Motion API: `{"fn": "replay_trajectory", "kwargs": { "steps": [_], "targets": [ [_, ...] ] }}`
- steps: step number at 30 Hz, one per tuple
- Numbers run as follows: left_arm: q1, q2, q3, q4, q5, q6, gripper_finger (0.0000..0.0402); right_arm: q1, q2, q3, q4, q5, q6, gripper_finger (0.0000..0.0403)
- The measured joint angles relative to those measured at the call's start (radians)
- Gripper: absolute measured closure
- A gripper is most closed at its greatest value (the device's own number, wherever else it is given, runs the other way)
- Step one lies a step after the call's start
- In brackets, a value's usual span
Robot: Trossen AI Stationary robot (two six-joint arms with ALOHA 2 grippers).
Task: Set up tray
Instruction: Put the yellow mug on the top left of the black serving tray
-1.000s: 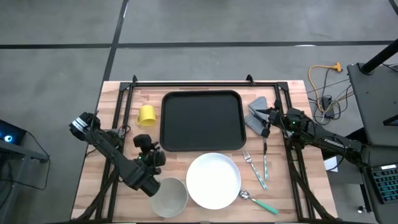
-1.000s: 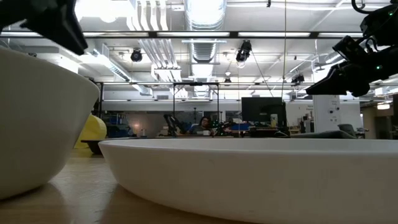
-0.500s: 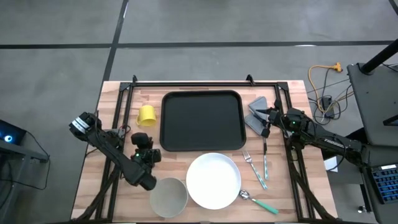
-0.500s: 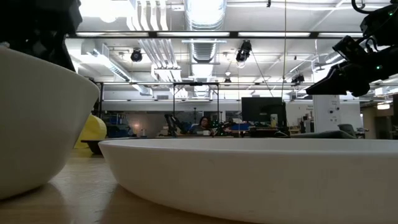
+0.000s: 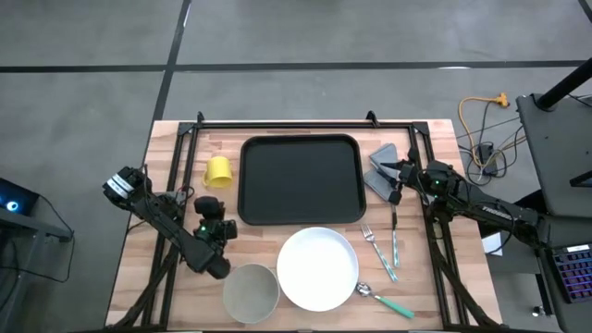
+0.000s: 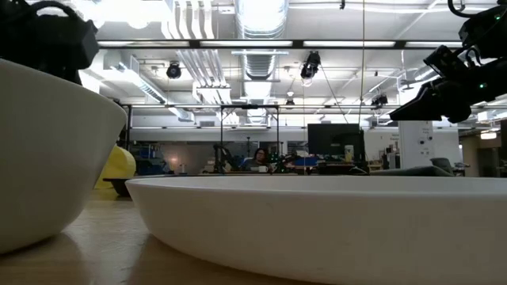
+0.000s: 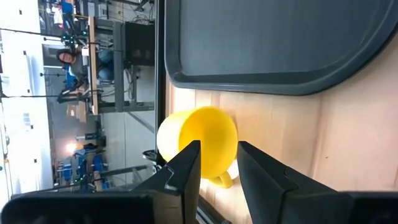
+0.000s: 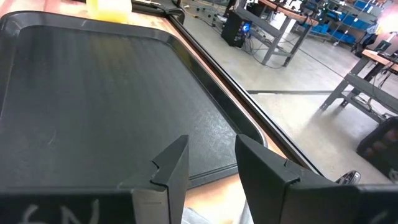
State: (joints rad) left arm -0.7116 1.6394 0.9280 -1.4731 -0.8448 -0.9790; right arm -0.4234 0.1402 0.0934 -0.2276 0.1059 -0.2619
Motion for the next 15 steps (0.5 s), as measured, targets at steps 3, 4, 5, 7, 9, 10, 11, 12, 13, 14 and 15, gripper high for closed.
{"fn": "replay_trajectory", "kwargs": {
  "steps": [3,4,5,7,9,10,11,12,13,14,15],
  "targets": [
    [0.005,0.000,-0.028,0.008,-0.003,-0.013,0.0311,0.000,0.000,0.000,0.000,0.000,0.000,0.0280],
    [0.009,0.000,-0.039,0.008,-0.006,-0.016,0.0311,0.000,0.000,0.000,0.000,0.000,0.000,0.0280],
    [0.016,0.000,-0.051,0.008,-0.010,-0.017,0.0311,0.000,0.000,0.000,0.000,0.000,0.000,0.0280],
    [0.032,0.000,-0.075,0.008,-0.011,-0.017,0.0311,0.000,0.000,0.000,0.000,0.000,0.000,0.0280],
    [0.052,0.000,-0.097,0.010,-0.019,-0.018,0.0311,0.000,0.000,0.000,0.000,0.000,0.000,0.0280],
    [0.063,0.000,-0.108,0.017,-0.027,-0.018,0.0311,0.000,0.000,0.000,0.000,0.000,0.000,0.0280],
    [0.075,0.000,-0.119,0.028,-0.033,-0.018,0.0311,0.000,0.000,0.000,0.000,0.000,0.000,0.0280],
    [0.087,0.000,-0.130,0.035,-0.041,-0.018,0.0311,0.000,0.000,0.000,0.000,0.000,0.000,0.0280],
    [0.100,0.000,-0.134,0.036,-0.044,-0.018,0.0311,0.000,0.000,0.000,0.000,0.000,0.000,0.0280],
    [0.115,0.001,-0.133,0.037,-0.045,-0.017,0.0311,0.000,0.000,0.000,0.000,0.000,0.000,0.0280],
    [0.129,0.001,-0.128,0.038,-0.047,-0.017,0.0311,0.000,0.000,0.000,0.000,0.000,0.000,0.0280]
  ]
}}
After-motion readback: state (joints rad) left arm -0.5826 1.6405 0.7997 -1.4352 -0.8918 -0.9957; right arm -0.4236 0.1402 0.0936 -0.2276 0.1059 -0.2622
